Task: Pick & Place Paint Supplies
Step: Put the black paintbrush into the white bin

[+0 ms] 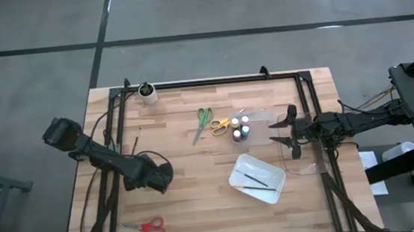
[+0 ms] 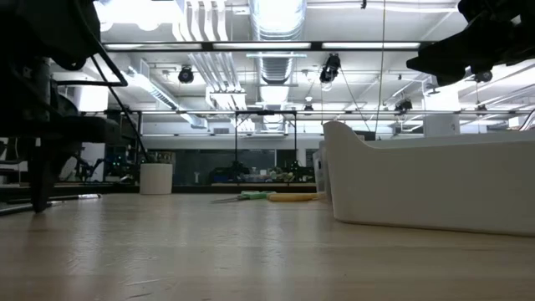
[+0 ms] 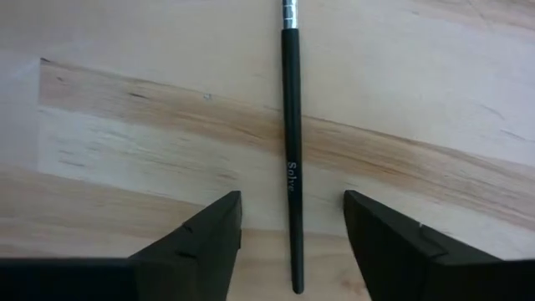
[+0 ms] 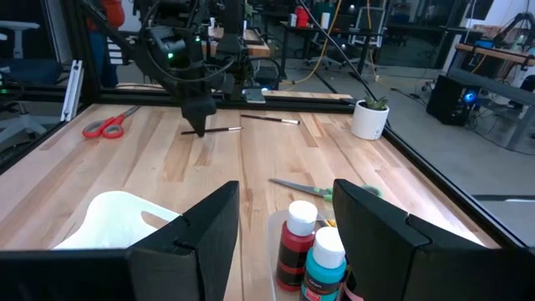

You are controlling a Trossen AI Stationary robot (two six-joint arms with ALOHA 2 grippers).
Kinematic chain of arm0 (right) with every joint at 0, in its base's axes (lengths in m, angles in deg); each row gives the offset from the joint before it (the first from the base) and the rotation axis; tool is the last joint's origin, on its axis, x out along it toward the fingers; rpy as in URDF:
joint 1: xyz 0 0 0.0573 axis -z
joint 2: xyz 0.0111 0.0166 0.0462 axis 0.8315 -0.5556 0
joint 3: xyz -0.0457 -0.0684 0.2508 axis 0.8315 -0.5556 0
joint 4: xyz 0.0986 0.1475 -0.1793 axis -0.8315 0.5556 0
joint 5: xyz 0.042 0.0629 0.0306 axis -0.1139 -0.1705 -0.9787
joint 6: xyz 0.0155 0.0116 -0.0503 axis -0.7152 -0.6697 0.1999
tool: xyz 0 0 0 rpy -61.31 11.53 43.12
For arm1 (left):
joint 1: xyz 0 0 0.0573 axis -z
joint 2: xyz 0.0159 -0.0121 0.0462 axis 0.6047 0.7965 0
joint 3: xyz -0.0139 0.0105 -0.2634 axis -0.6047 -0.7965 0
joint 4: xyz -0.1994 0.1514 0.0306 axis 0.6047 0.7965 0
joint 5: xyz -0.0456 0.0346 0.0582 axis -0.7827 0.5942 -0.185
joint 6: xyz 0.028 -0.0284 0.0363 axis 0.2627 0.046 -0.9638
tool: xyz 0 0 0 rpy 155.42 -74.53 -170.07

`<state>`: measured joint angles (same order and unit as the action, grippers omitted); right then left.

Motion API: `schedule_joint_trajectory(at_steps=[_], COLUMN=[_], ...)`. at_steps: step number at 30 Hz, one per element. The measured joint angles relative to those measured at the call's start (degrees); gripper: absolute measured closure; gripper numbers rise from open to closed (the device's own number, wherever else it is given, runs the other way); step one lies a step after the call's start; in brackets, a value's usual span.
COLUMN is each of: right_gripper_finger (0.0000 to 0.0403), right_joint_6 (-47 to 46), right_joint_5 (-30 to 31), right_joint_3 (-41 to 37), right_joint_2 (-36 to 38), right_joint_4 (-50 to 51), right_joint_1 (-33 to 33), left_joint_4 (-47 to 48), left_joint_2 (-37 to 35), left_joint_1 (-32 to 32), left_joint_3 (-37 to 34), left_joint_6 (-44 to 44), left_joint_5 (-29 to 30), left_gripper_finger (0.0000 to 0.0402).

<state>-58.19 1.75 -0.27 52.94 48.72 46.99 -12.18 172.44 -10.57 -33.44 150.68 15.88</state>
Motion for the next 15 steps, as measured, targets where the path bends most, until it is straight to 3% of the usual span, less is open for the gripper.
schedule_joint_trajectory(at_steps=[8,15], right_gripper_finger=[0.0211,0.0211], right_joint_6=[0.0,0.0], right_joint_5=[0.02,0.02], right_joint_3=[0.0,0.0], right_joint_2=[0.0,0.0], right_joint_4=[-0.02,0.0], right_joint_1=[0.02,0.01], left_joint_4=[-0.13,-0.2], left_joint_2=[-0.14,-0.1], left_joint_1=[0.02,0.02], left_joint_3=[-0.53,-0.57], left_joint_6=[0.89,0.9], left_joint_5=[-0.56,-0.55], left_gripper_finger=[0.0278,0.0302])
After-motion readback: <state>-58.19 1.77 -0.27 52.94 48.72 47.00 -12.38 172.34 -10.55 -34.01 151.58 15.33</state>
